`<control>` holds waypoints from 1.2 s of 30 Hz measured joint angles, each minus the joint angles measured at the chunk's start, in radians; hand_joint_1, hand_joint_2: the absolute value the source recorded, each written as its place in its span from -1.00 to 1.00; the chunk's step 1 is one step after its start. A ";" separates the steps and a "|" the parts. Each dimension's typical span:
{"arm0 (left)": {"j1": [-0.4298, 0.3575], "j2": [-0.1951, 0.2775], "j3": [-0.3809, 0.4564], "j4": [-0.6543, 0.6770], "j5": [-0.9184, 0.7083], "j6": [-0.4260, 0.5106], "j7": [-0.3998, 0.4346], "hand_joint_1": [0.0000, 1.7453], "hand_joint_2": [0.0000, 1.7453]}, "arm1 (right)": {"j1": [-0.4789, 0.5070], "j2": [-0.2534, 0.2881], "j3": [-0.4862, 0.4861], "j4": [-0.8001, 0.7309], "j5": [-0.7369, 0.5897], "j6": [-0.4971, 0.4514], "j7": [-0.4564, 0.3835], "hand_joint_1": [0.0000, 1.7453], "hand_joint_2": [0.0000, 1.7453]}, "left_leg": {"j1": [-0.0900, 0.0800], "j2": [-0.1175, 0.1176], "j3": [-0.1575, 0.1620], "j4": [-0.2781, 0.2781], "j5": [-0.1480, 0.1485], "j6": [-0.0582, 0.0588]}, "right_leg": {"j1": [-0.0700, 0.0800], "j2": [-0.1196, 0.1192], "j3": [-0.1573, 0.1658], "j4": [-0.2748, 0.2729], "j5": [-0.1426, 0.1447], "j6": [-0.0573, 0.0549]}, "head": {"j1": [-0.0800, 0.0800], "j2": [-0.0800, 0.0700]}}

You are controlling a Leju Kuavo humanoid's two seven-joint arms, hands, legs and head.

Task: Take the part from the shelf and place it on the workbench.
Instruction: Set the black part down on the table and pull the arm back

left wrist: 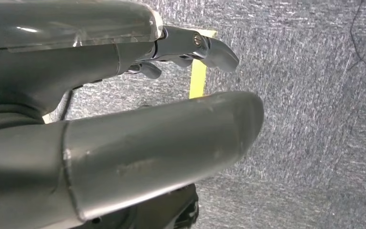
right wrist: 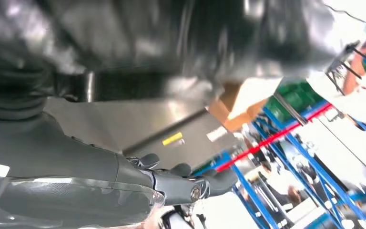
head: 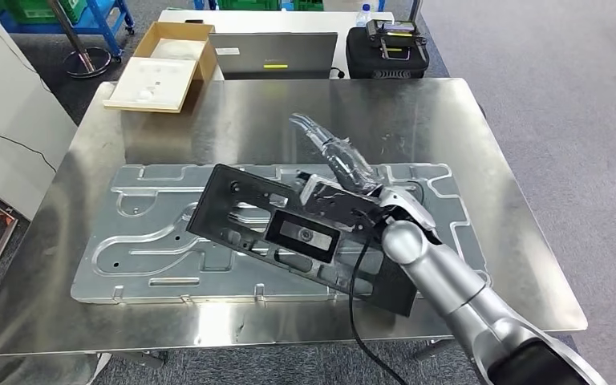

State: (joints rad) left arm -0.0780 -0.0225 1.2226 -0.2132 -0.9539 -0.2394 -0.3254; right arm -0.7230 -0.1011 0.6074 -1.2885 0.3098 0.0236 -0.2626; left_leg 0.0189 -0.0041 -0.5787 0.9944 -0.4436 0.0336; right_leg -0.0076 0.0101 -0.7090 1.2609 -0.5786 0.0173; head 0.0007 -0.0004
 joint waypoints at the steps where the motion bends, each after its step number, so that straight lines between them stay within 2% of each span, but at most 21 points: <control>1: 0.001 0.000 0.000 0.000 0.000 0.000 0.000 -1.00 -1.00 | 0.010 -0.005 -0.006 -0.019 0.000 0.001 0.000 -1.00 -1.00 | 0.000 -0.001 0.001 0.000 -0.001 0.000 | -0.001 0.000 -0.022 0.037 -0.005 0.002 | 0.000 0.000; 2: 0.001 0.000 0.000 0.000 0.000 0.000 0.000 -1.00 -1.00 | 0.018 -0.009 -0.010 -0.036 0.000 0.002 0.000 -1.00 -1.00 | 0.000 -0.001 0.003 0.001 -0.002 -0.001 | -0.003 -0.001 -0.024 0.033 0.012 0.002 | 0.000 0.000; 3: 0.001 0.000 0.000 0.000 -0.001 0.000 0.000 -1.00 -1.00 | 0.023 -0.012 -0.015 -0.050 0.000 0.002 -0.001 -1.00 -1.00 | 0.000 -0.002 0.006 0.001 -0.004 -0.003 | -0.004 -0.002 -0.005 -0.011 0.046 0.000 | 0.000 0.000; 4: 0.001 0.000 0.000 0.000 -0.001 0.000 0.000 -1.00 -1.00 | 0.026 -0.014 -0.019 -0.063 0.000 0.002 -0.001 -1.00 -1.00 | 0.000 -0.002 0.009 0.001 -0.006 -0.005 | -0.004 -0.003 0.029 -0.084 0.087 -0.003 | 0.000 0.000; 6: -0.001 0.000 0.000 0.000 -0.001 0.000 0.000 -1.00 -1.00 | 0.027 -0.017 -0.028 -0.084 -0.003 0.001 -0.006 -1.00 -1.00 | -0.003 -0.002 0.013 0.002 -0.011 -0.013 | 0.001 -0.003 0.090 -0.211 0.137 -0.012 | 0.000 0.000; 7: -0.002 0.000 0.000 0.000 -0.001 0.000 0.000 -1.00 -1.00 | 0.028 -0.018 -0.031 -0.092 -0.013 0.001 -0.014 -1.00 -1.00 | -0.004 -0.002 0.013 0.003 -0.012 -0.018 | 0.003 -0.003 0.103 -0.241 0.143 -0.016 | 0.000 0.000; 11: -0.003 -0.001 -0.001 0.000 -0.007 -0.002 -0.004 -1.00 -1.00 | 0.061 -0.019 -0.083 -0.168 -0.210 0.024 -0.105 -1.00 -1.00 | -0.006 -0.001 0.008 0.016 -0.027 -0.039 | 0.000 -0.006 0.109 -0.257 0.142 -0.032 | 0.000 0.000; 13: -0.002 -0.001 -0.001 0.000 -0.010 -0.004 -0.007 -1.00 -1.00 | 0.093 -0.018 -0.143 -0.258 -0.359 0.048 -0.161 -1.00 -1.00 | -0.004 0.001 -0.029 0.102 -0.081 -0.048 | -0.004 -0.011 0.115 -0.264 0.144 -0.042 | 0.000 0.000; 15: -0.001 -0.002 -0.002 0.000 -0.009 -0.006 -0.012 -1.00 -1.00 | 0.137 -0.018 -0.214 -0.367 -0.464 0.064 -0.195 -1.00 -1.00 | -0.004 0.001 -0.091 0.237 -0.145 -0.054 | -0.002 -0.015 0.115 -0.263 0.142 -0.047 | 0.000 0.000; 16: 0.002 -0.001 -0.001 0.000 -0.006 -0.006 -0.014 -1.00 -1.00 | 0.162 -0.018 -0.254 -0.424 -0.495 0.067 -0.206 -1.00 -1.00 | -0.003 0.001 -0.113 0.282 -0.156 -0.055 | -0.001 -0.016 0.116 -0.262 0.141 -0.048 | 0.000 0.000; 17: 0.005 -0.001 -0.001 0.000 -0.001 -0.007 -0.018 -1.00 -1.00 | 0.189 -0.018 -0.297 -0.480 -0.515 0.071 -0.217 -1.00 -1.00 | -0.003 0.001 -0.117 0.291 -0.147 -0.056 | 0.000 -0.016 0.117 -0.261 0.139 -0.047 | 0.000 0.000; 18: 0.008 -0.001 0.000 0.000 0.005 -0.009 -0.023 -1.00 -1.00 | 0.217 -0.019 -0.340 -0.533 -0.520 0.073 -0.230 -1.00 -1.00 | -0.002 0.001 -0.101 0.259 -0.120 -0.055 | 0.000 -0.016 0.118 -0.259 0.137 -0.045 | 0.000 0.000; 20: 0.012 0.000 0.006 0.000 0.022 -0.015 -0.039 -1.00 -1.00 | 0.288 -0.019 -0.436 -0.641 -0.479 0.068 -0.281 -1.00 -1.00 | -0.001 0.000 -0.030 0.121 -0.053 -0.050 | 0.001 -0.015 0.124 -0.255 0.129 -0.038 | 0.000 0.000; 22: 0.016 0.000 0.016 0.000 0.040 -0.017 -0.054 -1.00 -1.00 | 0.390 -0.022 -0.531 -0.742 -0.377 0.033 -0.353 -1.00 -1.00 | -0.003 -0.003 0.021 0.025 -0.029 -0.041 | 0.005 -0.016 0.128 -0.251 0.123 -0.028 | 0.000 0.000; 26: 0.033 -0.002 0.038 0.000 0.071 -0.001 -0.060 -1.00 -1.00 | 0.663 -0.021 -0.701 -0.919 -0.246 -0.087 -0.431 -1.00 -1.00 | -0.004 -0.004 0.032 0.005 -0.027 -0.015 | 0.004 -0.017 0.131 -0.240 0.107 -0.009 | 0.000 0.000; 28: 0.037 -0.004 0.045 0.000 0.084 0.006 -0.060 -1.00 -1.00 | 0.777 -0.017 -0.765 -0.985 -0.242 -0.134 -0.436 -1.00 -1.00 | -0.001 -0.001 0.031 0.000 -0.020 -0.002 | 0.001 -0.012 0.105 -0.172 0.050 0.000 | 0.000 0.000; 30: 0.038 -0.005 0.053 0.000 0.090 0.009 -0.060 -1.00 -1.00 | 0.863 -0.004 -0.822 -1.032 -0.245 -0.159 -0.438 -1.00 -1.00 | -0.002 0.002 0.025 0.000 -0.017 0.004 | -0.001 -0.010 0.054 -0.044 -0.027 0.007 | 0.000 0.000; 32: 0.038 -0.005 0.061 0.000 0.090 0.012 -0.061 -1.00 -1.00 | 0.926 0.014 -0.867 -1.065 -0.258 -0.162 -0.438 -1.00 -1.00 | -0.004 0.007 0.018 0.001 -0.014 0.005 | -0.005 -0.010 0.028 0.033 -0.057 0.011 | 0.000 0.000; 33: 0.038 -0.005 0.065 0.000 0.089 0.012 -0.061 -1.00 -1.00 | 0.951 0.027 -0.886 -1.078 -0.267 -0.153 -0.438 -1.00 -1.00 | -0.004 0.009 0.015 0.002 -0.012 0.005 | -0.006 -0.011 0.042 0.018 -0.044 0.011 | 0.000 0.000; 34: 0.038 -0.006 0.069 0.000 0.088 0.013 -0.062 -1.00 -1.00 | 0.976 0.046 -0.909 -1.091 -0.276 -0.136 -0.438 -1.00 -1.00 | -0.004 0.009 0.013 0.004 -0.011 0.004 | -0.007 -0.011 0.076 -0.034 -0.016 0.011 | 0.000 0.000; 36: 0.038 -0.007 0.079 0.000 0.090 0.012 -0.065 -1.00 -1.00 | 1.014 0.099 -0.972 -1.114 -0.293 -0.090 -0.436 -1.00 -1.00 | -0.006 0.008 0.010 0.008 -0.008 -0.002 | -0.007 -0.012 0.166 -0.179 0.039 0.005 | 0.000 0.000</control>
State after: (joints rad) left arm -0.0397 -0.0298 1.3016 -0.2132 -0.8637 -0.2276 -0.3906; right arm 0.2915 -0.0020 -0.3645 -2.4023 0.0171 -0.0666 -0.6991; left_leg 0.0132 0.0044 -0.5686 1.0025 -0.4513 0.0315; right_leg -0.0146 -0.0014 -0.5429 1.0816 -0.5401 0.0223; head 0.0007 -0.0004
